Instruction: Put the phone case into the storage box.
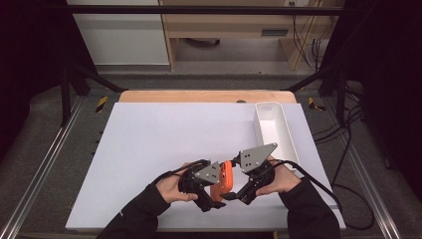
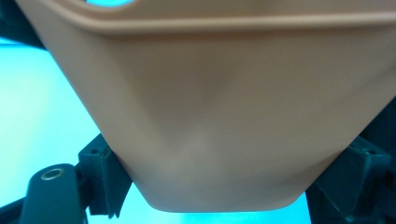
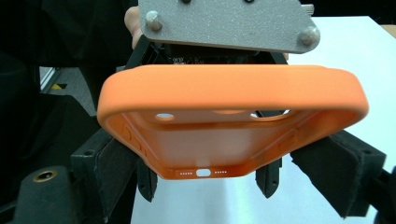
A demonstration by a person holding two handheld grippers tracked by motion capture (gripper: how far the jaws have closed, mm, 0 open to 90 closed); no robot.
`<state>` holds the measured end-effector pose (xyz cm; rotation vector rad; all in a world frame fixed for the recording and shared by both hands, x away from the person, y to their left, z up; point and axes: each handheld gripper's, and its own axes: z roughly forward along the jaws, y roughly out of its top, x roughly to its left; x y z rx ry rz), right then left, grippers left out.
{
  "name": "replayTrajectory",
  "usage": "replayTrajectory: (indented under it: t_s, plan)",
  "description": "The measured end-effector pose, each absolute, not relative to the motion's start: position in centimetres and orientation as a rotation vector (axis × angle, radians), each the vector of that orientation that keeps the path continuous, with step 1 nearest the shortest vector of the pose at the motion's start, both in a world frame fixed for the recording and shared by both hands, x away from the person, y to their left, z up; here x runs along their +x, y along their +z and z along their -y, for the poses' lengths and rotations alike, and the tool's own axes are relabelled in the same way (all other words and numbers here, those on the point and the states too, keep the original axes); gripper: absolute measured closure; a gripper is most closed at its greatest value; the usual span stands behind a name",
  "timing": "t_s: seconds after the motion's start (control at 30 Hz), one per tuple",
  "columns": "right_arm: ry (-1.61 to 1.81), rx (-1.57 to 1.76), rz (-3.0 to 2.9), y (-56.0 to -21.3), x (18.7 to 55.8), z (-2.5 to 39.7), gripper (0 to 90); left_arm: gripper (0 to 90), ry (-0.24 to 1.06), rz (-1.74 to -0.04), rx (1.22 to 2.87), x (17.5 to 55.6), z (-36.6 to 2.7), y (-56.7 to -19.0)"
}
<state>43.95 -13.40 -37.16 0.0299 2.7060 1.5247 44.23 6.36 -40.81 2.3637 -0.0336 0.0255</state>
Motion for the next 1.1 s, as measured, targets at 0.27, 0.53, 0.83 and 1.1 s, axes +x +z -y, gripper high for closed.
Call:
replayTrajectory:
  t_s: [0.27,0.53,0.83,1.1]
  plan:
    - [1.52,0.038,-2.712,-37.2,44.0,13.3,16.1,15.0,0.032,0.024,2.361,44.2,-6.4,-40.9]
    - [1.504,0.05,-2.729,-37.2,44.0,13.3,16.0,12.4,0.031,0.015,2.346,44.1,-6.5,-40.7]
    - [1.498,0.068,-2.723,-36.8,44.1,13.7,16.0,2.9,0.075,-0.022,2.321,44.1,-7.6,-40.2]
    - [1.49,0.115,-2.682,-36.0,44.3,14.5,15.9,0.0,0.102,-0.085,2.304,44.2,-9.0,-40.1]
